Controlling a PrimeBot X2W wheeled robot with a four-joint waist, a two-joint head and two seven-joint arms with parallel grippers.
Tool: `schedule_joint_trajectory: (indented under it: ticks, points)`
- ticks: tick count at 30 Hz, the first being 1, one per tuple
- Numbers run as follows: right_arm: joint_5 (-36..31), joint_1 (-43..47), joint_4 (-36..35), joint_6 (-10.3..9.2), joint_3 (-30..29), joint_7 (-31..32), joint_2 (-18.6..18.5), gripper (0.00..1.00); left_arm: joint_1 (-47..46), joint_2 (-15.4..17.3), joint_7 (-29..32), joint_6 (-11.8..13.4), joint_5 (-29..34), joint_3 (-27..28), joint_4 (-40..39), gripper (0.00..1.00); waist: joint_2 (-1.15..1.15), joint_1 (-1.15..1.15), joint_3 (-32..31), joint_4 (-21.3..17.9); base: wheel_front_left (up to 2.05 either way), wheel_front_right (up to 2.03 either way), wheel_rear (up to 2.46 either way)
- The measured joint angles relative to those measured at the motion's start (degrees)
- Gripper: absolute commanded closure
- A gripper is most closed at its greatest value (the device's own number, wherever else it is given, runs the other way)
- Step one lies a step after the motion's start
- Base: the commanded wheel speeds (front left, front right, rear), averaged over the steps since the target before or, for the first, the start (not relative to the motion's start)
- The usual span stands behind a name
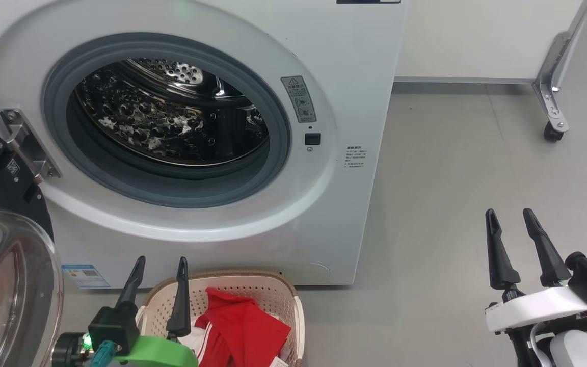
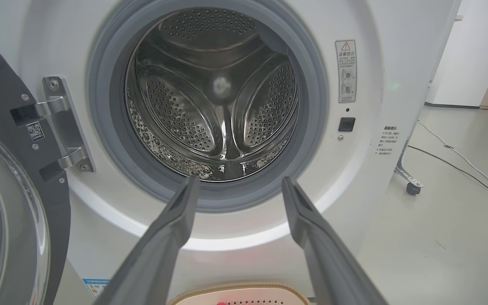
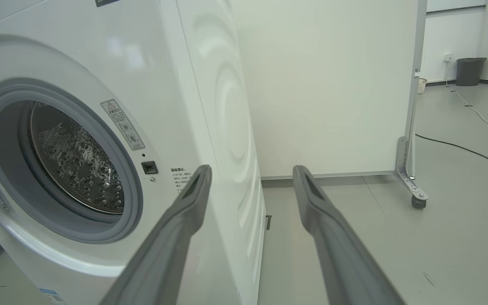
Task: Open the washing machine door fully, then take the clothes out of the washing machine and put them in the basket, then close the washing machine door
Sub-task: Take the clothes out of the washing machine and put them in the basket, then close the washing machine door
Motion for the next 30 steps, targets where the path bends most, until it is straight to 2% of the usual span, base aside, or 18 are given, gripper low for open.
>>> schedule_joint_trajectory:
  ticks: [30]
  points:
    - [-0.4, 0.0, -0.6, 0.00, 0.1, 0.0, 0.3, 0.00, 2.9, 0.3, 0.0, 0.4, 0.7, -0.1, -5.3, 0.00, 0.00, 0.00, 0.8, -0.4, 0.00, 0.00, 0.00]
